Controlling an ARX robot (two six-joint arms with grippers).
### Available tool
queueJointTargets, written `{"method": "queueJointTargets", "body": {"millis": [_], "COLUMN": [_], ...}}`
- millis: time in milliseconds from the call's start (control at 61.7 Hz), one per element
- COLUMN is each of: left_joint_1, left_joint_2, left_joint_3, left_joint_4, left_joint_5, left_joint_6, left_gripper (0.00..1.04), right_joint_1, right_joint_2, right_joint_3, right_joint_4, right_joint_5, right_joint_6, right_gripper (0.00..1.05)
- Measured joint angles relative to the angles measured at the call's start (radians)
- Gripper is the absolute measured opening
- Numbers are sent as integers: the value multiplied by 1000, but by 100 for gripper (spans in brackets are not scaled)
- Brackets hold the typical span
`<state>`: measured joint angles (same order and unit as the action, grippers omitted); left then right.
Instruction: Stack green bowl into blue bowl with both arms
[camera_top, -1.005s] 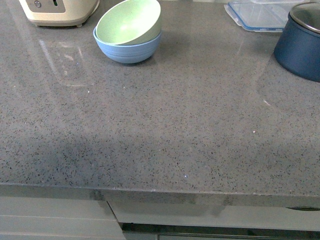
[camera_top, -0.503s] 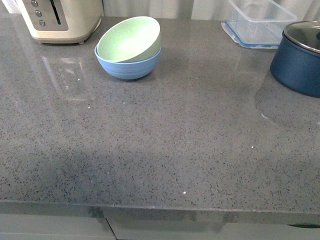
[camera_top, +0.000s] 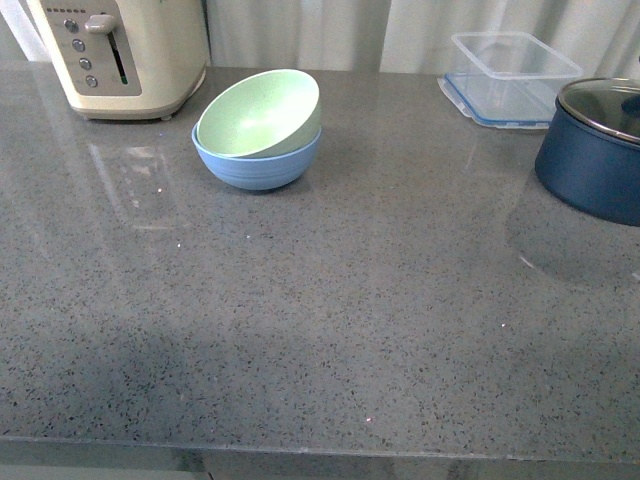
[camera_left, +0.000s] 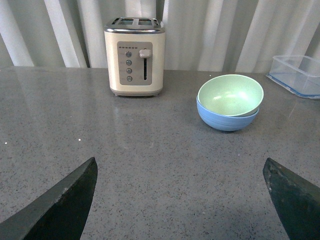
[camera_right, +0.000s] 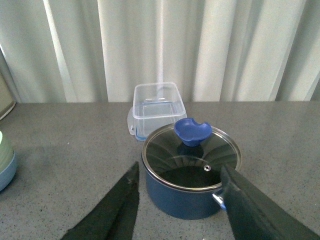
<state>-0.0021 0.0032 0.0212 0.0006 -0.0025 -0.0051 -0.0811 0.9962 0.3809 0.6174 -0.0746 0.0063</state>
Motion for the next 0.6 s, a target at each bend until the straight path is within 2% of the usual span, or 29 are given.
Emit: {"method": "queueJointTargets", "body": {"millis": [65,97,178,600], "left_joint_1": [0,0,0,0], "left_joint_2": [0,0,0,0], "left_joint_3": [0,0,0,0], "left_joint_4": [0,0,0,0], "left_joint_5": [0,0,0,0], "left_joint_6": [0,0,0,0], "left_gripper": [98,98,98,98], "right_joint_1": [13,46,79,79], "right_joint_2": [-45,-69,-127,-349], "right_joint_3": [-66,-99,-161,-297], "right_joint_4": [18,19,19,-63], "right_joint_5": [17,66,70,74], "right_joint_6": [-1,-1,-7,-6], "right_gripper": [28,20,1,1]}}
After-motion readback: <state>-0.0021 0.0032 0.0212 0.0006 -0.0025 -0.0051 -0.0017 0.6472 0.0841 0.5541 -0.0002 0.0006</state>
